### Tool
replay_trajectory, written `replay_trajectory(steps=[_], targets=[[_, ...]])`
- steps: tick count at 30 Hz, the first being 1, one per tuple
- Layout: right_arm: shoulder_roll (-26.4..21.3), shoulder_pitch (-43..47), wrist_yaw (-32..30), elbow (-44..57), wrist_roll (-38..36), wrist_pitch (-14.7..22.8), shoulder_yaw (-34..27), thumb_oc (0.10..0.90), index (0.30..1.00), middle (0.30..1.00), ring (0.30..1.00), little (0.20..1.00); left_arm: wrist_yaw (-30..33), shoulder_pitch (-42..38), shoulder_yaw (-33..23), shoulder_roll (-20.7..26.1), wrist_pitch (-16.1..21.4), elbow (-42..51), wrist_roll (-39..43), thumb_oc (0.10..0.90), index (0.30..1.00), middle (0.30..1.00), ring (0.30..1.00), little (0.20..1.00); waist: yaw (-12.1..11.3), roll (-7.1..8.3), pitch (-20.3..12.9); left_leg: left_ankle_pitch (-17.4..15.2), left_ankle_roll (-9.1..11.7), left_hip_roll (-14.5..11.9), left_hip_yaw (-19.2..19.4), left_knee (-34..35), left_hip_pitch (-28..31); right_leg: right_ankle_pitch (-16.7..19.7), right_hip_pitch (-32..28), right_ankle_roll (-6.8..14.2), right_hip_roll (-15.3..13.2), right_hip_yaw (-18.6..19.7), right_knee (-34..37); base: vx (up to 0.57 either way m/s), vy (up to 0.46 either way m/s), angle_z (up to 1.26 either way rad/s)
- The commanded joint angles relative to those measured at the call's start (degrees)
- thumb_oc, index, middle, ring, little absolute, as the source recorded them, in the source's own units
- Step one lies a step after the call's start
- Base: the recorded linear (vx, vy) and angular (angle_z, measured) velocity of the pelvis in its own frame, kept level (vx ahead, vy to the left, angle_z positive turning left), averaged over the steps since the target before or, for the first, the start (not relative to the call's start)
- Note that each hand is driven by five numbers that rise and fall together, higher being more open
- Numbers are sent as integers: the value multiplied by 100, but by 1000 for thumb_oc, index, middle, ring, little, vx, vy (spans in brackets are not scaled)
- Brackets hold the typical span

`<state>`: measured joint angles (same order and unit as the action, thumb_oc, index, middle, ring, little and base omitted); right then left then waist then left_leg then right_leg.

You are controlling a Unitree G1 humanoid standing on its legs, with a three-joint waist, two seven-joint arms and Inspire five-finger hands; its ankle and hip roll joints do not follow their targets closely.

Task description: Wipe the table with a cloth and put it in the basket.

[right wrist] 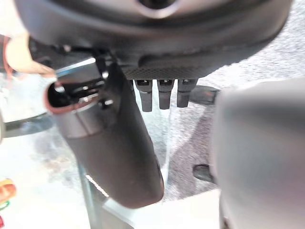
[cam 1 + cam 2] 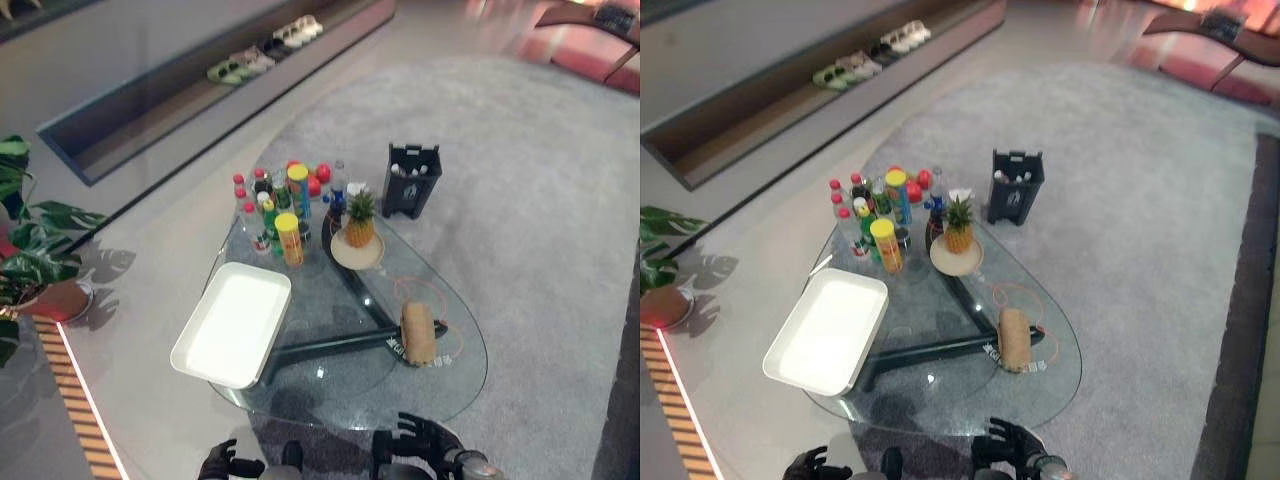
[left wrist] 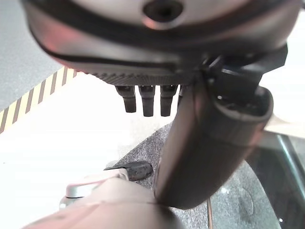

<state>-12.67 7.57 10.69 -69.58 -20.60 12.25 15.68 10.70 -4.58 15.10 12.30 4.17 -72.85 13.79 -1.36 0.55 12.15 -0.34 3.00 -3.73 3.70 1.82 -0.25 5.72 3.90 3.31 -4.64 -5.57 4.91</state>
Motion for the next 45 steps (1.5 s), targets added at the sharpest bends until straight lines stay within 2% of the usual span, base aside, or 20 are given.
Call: replay_trajectory(steps=[1, 6, 8, 10, 11, 14, 17, 23, 24, 25, 31, 32, 34, 37, 45], targets=[[-123, 333, -234, 396, -333, 619, 92, 800, 900, 900, 900, 900, 131, -176, 227, -138, 41, -45, 84, 800, 900, 900, 900, 900, 17, 124, 237, 219, -246, 277, -115, -179, -500, -145, 88, -45, -35, -183, -366, -60, -8, 0], [-192, 451, -854, 810, -324, 1049, 49, 800, 900, 900, 900, 900, 198, -221, 286, -125, 50, 128, 181, 800, 900, 900, 900, 900, 19, 97, 465, 243, -246, 349, -168, -298, -721, -128, 247, -68, -32, -196, -417, -43, -1, 2], [-218, 474, -1046, 967, -268, 1080, 27, 800, 900, 900, 900, 900, 225, -217, 300, -127, 54, 177, 203, 800, 900, 900, 900, 900, 24, 92, 516, 252, -248, 366, -177, -322, -775, -124, 292, -72, -31, -193, -438, -36, 4, 3], [-273, 572, -1553, 1209, -25, 1258, -2, 800, 900, 900, 900, 900, 253, -238, 320, -110, 70, 253, 254, 800, 900, 900, 900, 900, 28, 74, 628, 259, -248, 388, -178, -396, -908, -110, 415, -73, -48, -198, -493, -61, 9, 1], [-272, 572, -1555, 1209, -24, 1258, -2, 800, 900, 900, 900, 900, 253, -238, 320, -110, 69, 253, 254, 800, 900, 900, 900, 900, 28, 74, 627, 259, -248, 388, -178, -397, -910, -110, 417, -73, -48, -199, -494, -82, 8, 1], [-370, 728, -2054, 1598, 140, 1278, 1, 800, 900, 900, 900, 900, 305, -305, 373, -72, 79, 339, 349, 800, 900, 900, 900, 900, 52, 68, 795, 248, -247, 414, -158, -548, -1112, -104, 616, -88, -58, -196, -611, -86, 10, 3], [-495, 891, -2742, 2028, 525, 1289, -28, 800, 900, 900, 900, 900, 344, -323, 413, -39, 103, 411, 432, 800, 900, 900, 900, 900, 85, 57, 959, 218, -244, 447, -134, -736, -1311, -78, 797, -91, -90, -187, -698, -64, 40, 3], [-723, 1205, -3664, 2902, 808, 939, -105, 800, 900, 900, 900, 900, 371, -373, 438, 15, 231, 569, 655, 800, 900, 900, 900, 900, 132, 53, 1225, 185, -242, 457, -51, -961, -1609, -78, 1103, -81, -125, -170, -891, -53, 45, -1], [-769, 1254, -4122, 3034, 1024, 166, -140, 800, 900, 900, 900, 900, 386, -396, 453, 18, 242, 617, 714, 800, 900, 900, 900, 900, 135, 53, 1290, 164, -246, 450, -29, -1006, -1641, -80, 1137, -76, -129, -162, -925, -73, 44, 1], [-935, 1167, -4131, 3145, 978, 338, -233, 800, 900, 900, 900, 900, 385, -384, 406, 56, 258, 754, 775, 800, 900, 900, 900, 900, 165, 59, 1357, 177, -243, 439, 0, -1059, -1763, -52, 1267, -63, -127, -138, -981, -72, 46, 0], [-1100, 1202, -4465, 3455, 956, 372, -383, 800, 900, 900, 900, 900, 451, -468, 342, 124, 291, 1037, 934, 800, 900, 900, 900, 900, 206, 97, 1611, 155, -285, 444, 67, -1174, -1963, -25, 1482, -28, -118, -114, -1091, -45, 17, -4], [-1048, 1386, -4424, 3574, 653, 481, -428, 800, 900, 900, 900, 900, 528, -522, 375, 113, 353, 1095, 1046, 800, 900, 900, 900, 900, 194, 94, 1731, 156, -289, 460, 45, -1245, -2096, -16, 1603, -21, -103, -106, -1146, -35, 53, -9], [-976, 1540, -4855, 3847, 774, 137, -374, 800, 900, 900, 900, 900, 624, -534, 437, 47, 362, 1197, 1096, 800, 900, 900, 900, 900, 189, 54, 1765, 176, -293, 486, 60, -1276, -2229, 4, 1755, -18, -120, -103, -1194, -19, 74, -3], [-1000, 1651, -5054, 4124, 819, -135, -461, 800, 900, 900, 900, 900, 720, -564, 431, 44, 312, 1324, 1132, 800, 900, 900, 900, 900, 200, 61, 1765, 175, -303, 482, 106, -1320, -2437, 9, 1969, -28, -116, -109, -1242, 2, 17, -1], [-1254, 1803, -5142, 4196, 677, -61, -665, 800, 900, 900, 900, 900, 802, -558, 426, 172, 308, 1569, 1270, 800, 900, 900, 900, 900, 200, 88, 1765, 186, -304, 528, 86, -1536, -3000, 34, 2502, -27, -101, -122, -1411, 0, 0, 0]])
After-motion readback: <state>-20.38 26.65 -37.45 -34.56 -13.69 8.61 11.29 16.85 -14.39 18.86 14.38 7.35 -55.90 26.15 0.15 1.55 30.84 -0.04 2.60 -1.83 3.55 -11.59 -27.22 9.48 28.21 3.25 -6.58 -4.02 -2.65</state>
